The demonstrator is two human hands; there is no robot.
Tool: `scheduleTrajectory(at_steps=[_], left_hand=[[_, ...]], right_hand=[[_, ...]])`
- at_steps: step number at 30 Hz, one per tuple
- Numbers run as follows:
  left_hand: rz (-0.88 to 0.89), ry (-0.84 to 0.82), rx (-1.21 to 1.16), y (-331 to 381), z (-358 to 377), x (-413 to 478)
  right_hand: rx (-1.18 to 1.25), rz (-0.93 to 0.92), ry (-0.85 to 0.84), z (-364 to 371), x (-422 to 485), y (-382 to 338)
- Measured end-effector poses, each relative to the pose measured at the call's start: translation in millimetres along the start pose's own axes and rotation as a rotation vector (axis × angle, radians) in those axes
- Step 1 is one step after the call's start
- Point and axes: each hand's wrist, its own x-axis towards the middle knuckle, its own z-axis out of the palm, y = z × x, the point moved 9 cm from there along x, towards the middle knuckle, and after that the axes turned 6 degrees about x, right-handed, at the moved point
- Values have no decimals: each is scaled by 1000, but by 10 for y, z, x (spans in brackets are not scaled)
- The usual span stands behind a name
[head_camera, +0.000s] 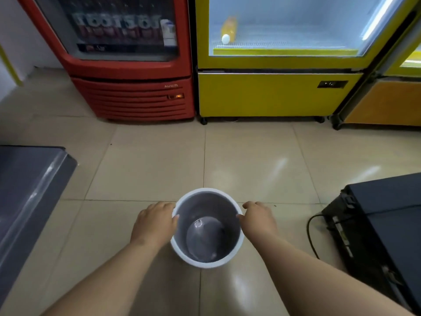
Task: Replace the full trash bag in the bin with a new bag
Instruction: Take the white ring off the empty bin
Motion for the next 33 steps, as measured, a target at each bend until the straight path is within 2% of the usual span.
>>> scheduleTrajectory(at_steps=[5,8,11,15,22,27,33], left_hand=[[-83,-29,-97,-199,955,560],[-141,-6,-166,-324,1368,769],[-144,56,-200,-359,1606,877],[-163,144,-246,-380,1669,907],[-161,140,-275,-445,1566,925],[-196,165,-212,-467,1445,956],[-211,218,-312,-411,1265,983]], right_hand=[[-66,41,47,687,706,311],[-58,42,45,1027,992,454],[-62,42,116,1145,1160,540],[-68,65,169,1128,1242,591],[-89,96,162,1069,1206,533],[1,120,197,897,1203,515],[80,27,237,707,1210,364]])
